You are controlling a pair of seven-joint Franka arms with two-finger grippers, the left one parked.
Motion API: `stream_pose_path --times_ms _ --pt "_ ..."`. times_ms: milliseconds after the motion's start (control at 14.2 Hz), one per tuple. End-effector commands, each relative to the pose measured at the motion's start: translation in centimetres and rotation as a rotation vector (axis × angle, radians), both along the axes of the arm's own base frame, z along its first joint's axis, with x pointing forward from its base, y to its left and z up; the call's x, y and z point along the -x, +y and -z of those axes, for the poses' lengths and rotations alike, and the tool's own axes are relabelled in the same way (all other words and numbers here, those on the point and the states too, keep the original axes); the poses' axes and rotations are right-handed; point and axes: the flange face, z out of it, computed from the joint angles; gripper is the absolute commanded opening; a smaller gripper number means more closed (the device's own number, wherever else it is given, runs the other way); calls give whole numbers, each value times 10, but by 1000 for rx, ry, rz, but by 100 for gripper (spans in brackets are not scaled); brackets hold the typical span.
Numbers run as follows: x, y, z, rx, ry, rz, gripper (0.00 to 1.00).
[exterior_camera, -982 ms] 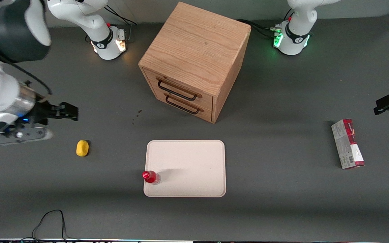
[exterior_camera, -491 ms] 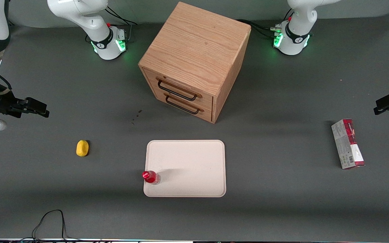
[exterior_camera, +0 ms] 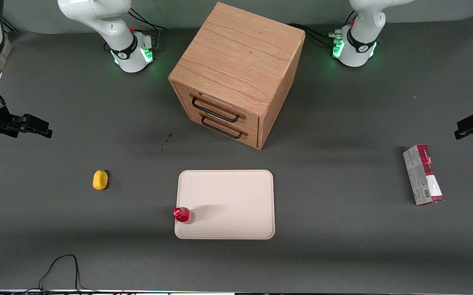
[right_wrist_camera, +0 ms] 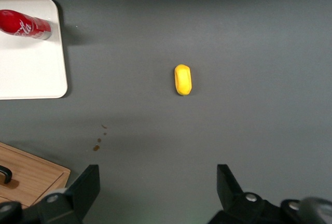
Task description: Place coke bottle on tray
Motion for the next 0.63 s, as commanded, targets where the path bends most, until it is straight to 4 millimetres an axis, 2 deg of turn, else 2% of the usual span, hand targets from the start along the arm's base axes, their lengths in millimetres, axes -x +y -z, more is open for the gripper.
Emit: stream_pose_path --times_ms 0,140,561 --pt "10 -12 -8 22 -2 -16 100" --pt "11 -19 -10 21 7 0 100" --pt "12 -21 -11 22 7 8 100"
